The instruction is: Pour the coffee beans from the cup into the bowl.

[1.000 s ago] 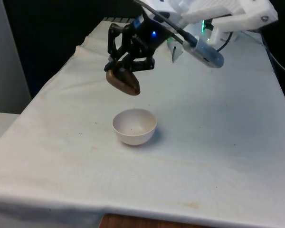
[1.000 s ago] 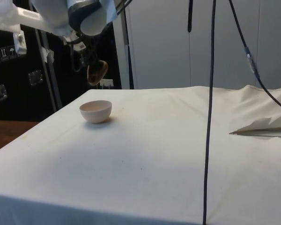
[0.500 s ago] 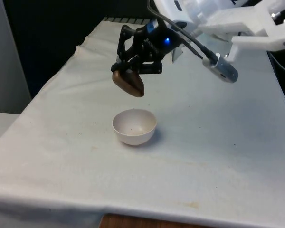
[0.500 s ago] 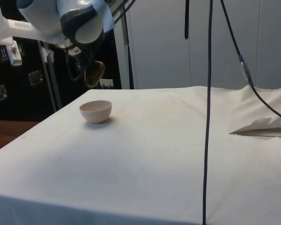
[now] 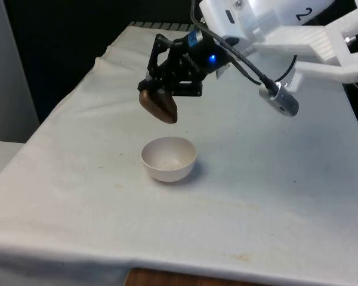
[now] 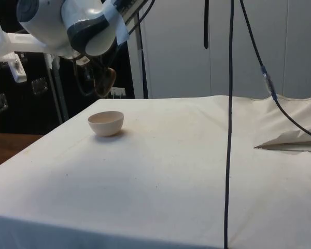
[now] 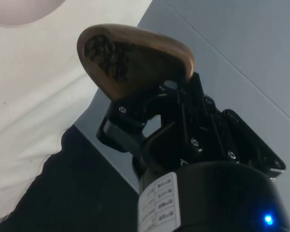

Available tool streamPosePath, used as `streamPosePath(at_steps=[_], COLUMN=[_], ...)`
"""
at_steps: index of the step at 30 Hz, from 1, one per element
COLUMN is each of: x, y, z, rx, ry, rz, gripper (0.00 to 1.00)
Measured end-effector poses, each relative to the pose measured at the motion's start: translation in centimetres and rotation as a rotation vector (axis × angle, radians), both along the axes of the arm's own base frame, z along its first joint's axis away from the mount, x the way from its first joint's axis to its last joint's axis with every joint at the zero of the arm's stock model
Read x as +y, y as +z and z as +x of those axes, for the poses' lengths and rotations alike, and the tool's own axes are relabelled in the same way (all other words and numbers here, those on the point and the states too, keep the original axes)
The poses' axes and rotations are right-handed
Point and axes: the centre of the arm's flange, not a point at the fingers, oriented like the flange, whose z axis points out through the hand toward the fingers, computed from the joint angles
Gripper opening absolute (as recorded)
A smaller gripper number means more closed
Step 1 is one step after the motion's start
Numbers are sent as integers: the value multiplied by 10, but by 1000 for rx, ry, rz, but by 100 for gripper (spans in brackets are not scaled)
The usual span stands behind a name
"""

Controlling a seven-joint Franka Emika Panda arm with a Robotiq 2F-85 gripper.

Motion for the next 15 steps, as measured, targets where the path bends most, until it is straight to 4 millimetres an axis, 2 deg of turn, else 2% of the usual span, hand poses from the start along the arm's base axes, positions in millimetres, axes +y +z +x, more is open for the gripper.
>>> streamPosePath(at_steps=[15], x=[9], y=[-6], z=[1], rx=[13], ry=[14], rz=[-74], gripper=[0])
